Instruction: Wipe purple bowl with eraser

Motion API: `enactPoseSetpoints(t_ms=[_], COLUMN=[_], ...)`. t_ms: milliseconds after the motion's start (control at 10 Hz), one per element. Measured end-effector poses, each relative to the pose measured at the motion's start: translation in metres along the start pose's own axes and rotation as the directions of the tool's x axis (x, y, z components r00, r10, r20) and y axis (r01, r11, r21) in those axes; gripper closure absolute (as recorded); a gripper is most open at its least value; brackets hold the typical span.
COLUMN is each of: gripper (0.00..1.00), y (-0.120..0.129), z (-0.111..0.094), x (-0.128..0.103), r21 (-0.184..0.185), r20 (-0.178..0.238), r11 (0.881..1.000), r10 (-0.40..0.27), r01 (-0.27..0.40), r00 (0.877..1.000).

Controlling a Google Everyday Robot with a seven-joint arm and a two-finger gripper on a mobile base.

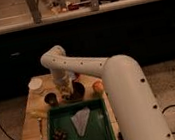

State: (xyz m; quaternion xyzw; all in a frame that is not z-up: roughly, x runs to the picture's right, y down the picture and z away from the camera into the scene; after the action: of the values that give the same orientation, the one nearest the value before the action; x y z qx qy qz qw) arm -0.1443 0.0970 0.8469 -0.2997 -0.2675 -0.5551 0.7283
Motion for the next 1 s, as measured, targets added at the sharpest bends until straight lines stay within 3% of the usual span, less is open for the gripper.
enactPoseSetpoints(t_ms=[200,400,600,1000], gripper=[0.97,0.97,0.97,0.97], y=[0.017,0.042,0.069,0.064], z=[-0.003,-0.01,-0.019,-0.024], x=[-0.022,-0.022,-0.006,0.032], r21=[0.005,0.018,0.025,0.019], r20=[0.005,-0.008,-0.032,-0.059], r11=[1.0,0.999,0.995,0.992], r10=[0.005,0.041,0.1,0.126], r01=[-0.005,-0.041,-0.099,-0.125], r00=[1.0,0.999,0.994,0.99])
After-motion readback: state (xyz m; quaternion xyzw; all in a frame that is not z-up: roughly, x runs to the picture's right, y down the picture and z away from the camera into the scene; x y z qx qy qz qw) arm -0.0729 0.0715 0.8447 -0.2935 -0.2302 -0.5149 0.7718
